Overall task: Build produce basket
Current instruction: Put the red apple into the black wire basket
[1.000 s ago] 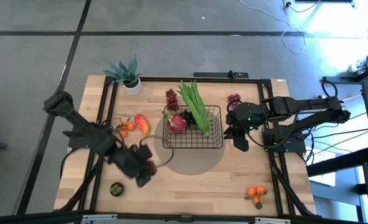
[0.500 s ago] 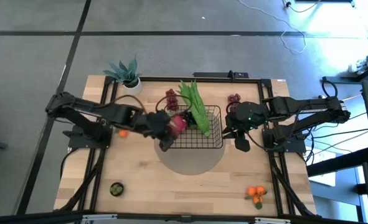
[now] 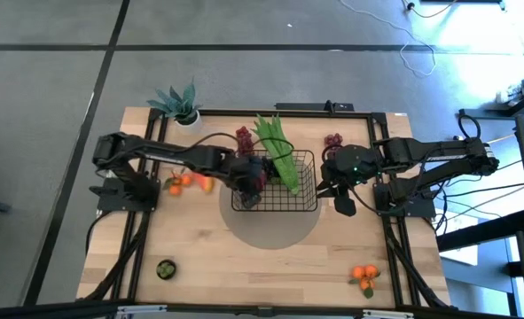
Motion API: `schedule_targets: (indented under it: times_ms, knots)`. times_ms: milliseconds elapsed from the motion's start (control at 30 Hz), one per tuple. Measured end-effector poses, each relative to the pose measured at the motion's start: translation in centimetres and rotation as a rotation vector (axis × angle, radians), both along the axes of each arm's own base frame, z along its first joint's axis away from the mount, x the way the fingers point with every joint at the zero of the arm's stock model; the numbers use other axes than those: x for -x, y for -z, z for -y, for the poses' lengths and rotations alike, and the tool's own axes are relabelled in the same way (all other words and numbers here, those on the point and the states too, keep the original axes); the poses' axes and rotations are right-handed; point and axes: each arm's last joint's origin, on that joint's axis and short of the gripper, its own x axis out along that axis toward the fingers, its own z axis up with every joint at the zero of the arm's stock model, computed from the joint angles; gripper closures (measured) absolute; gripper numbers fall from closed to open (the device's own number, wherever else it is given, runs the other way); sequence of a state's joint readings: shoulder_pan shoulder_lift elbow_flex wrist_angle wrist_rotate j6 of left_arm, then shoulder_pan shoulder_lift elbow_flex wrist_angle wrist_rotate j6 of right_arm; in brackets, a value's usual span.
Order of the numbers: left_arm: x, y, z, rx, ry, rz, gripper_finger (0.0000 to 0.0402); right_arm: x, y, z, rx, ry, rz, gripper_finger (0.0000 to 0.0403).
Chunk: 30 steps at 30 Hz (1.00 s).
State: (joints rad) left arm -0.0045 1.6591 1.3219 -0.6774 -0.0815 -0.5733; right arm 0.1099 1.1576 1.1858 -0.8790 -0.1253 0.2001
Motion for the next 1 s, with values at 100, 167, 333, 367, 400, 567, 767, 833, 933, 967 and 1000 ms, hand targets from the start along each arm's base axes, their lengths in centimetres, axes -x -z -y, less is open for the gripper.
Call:
schedule_targets:
  times_ms: [100,167,333,367,400,567,767,833,933,967,1000]
  knots:
    - [-0.6,1.4,-0.1,-0.009,0.031,-0.045,0.0181,0.0,0.0,0.0,0.000,0.000,0.000,0.0318]
    - [-0.9,2.1,-0.1,-0.007,0.049,-0.068,0.0181,0.0,0.0,0.0,0.000,0.000,0.000,0.0318]
    - [-1.2,3.6,-0.1,0.000,0.068,-0.135,0.0181,0.0,0.0,0.0,0.000,0.000,0.000,0.0318]
    - [-1.3,3.9,-0.1,0.001,0.078,-0.144,0.0181,0.0,0.0,0.0,0.000,0.000,0.000,0.0318]
    - [-1.5,4.1,0.0,0.007,0.089,-0.147,0.0181,0.0,0.0,0.0,0.000,0.000,0.000,0.0318]
    - [-1.6,4.4,0.0,0.002,0.098,-0.158,0.0181,0.0,0.0,0.0,0.000,0.000,0.000,0.0318]
    - [-1.6,4.4,0.0,-0.003,0.094,-0.159,0.0181,0.0,0.0,0.0,-0.002,0.002,0.000,0.0318]
    - [-1.6,4.4,0.0,-0.003,0.093,-0.160,0.0178,0.0,0.0,0.0,-0.002,0.002,0.000,0.0318]
    - [-1.6,4.4,0.0,-0.002,0.091,-0.160,0.0170,0.0,0.0,0.0,-0.001,0.002,0.001,0.0318]
    - [-1.6,4.4,0.0,-0.002,0.090,-0.161,0.0169,0.0,0.0,0.0,-0.001,0.002,0.001,0.0318]
    - [-1.5,4.4,0.0,0.000,0.087,-0.161,0.0168,0.0,0.0,0.0,-0.002,0.002,0.000,0.0318]
